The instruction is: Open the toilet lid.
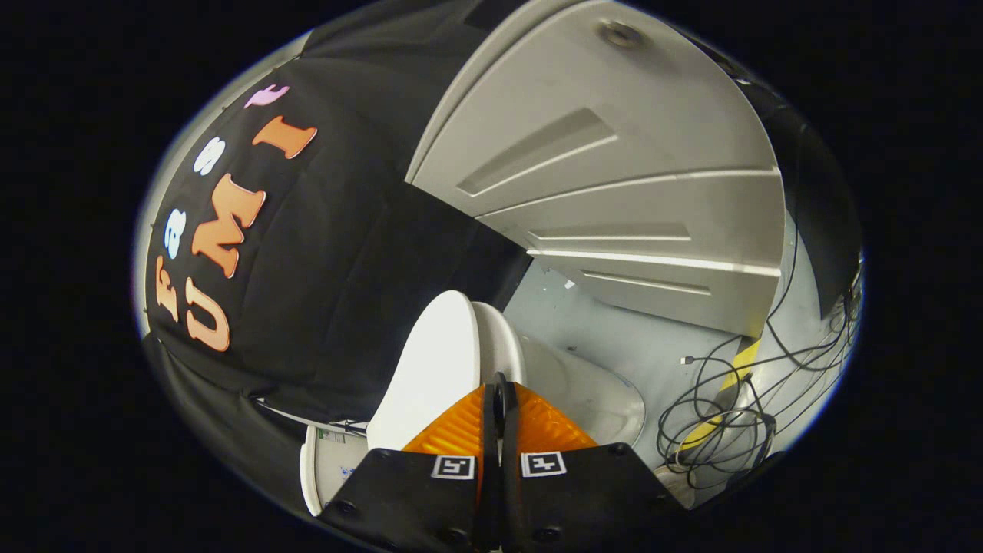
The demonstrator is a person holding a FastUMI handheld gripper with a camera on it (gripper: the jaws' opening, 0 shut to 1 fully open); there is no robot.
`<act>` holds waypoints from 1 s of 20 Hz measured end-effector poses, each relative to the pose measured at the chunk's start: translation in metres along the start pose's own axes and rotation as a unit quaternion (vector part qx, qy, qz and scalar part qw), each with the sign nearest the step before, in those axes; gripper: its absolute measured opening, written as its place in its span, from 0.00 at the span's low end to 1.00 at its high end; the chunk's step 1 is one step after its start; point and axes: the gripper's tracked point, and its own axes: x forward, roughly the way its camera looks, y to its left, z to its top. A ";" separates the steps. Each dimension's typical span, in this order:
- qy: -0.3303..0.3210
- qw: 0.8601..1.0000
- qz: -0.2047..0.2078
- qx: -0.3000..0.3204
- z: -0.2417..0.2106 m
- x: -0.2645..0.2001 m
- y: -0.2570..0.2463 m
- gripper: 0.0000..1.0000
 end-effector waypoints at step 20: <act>-0.054 0.981 0.038 -0.181 0.021 -0.079 0.188 0.08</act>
